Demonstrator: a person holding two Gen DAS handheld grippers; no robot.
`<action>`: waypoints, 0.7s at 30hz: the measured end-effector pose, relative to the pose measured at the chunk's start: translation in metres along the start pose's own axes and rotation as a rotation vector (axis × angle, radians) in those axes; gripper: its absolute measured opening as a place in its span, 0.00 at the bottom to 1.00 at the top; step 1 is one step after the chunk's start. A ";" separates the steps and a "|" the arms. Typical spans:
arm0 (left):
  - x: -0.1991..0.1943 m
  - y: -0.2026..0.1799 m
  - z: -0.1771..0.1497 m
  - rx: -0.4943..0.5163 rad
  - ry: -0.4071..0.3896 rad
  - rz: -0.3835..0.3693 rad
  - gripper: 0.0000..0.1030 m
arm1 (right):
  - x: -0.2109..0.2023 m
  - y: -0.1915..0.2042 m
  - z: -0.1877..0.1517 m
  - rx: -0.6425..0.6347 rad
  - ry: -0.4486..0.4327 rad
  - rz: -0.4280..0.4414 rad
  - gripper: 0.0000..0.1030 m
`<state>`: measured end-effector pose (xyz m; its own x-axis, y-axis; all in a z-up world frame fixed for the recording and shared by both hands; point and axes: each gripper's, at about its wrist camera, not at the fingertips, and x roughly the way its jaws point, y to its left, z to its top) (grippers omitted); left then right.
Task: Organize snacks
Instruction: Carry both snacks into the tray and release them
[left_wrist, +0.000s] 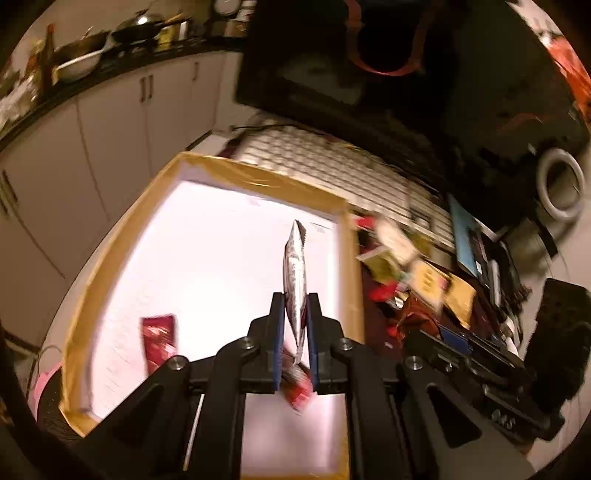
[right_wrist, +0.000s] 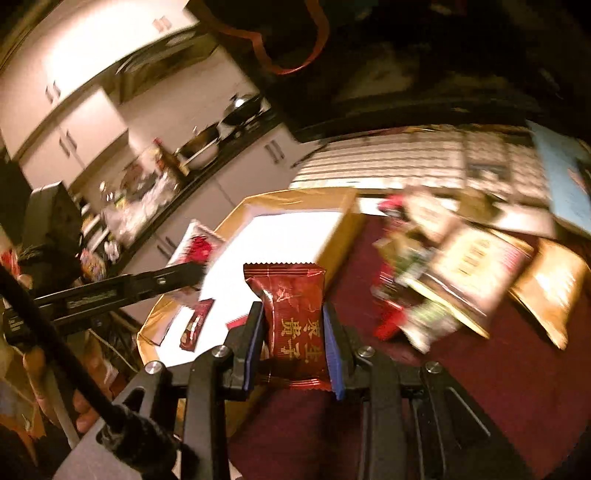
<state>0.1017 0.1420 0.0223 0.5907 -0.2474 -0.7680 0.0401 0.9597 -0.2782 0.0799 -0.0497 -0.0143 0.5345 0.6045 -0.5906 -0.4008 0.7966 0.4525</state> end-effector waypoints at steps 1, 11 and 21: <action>0.006 0.009 0.003 -0.009 0.008 0.023 0.12 | 0.013 0.008 0.006 -0.024 0.015 -0.003 0.29; 0.051 0.052 0.012 -0.057 0.104 0.109 0.12 | 0.112 0.040 0.032 -0.109 0.208 -0.114 0.30; 0.066 0.062 0.013 -0.093 0.179 0.094 0.16 | 0.123 0.036 0.030 -0.122 0.214 -0.142 0.36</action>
<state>0.1535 0.1871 -0.0384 0.4359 -0.1847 -0.8808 -0.0884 0.9652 -0.2461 0.1534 0.0536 -0.0505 0.4276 0.4639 -0.7758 -0.4271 0.8601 0.2789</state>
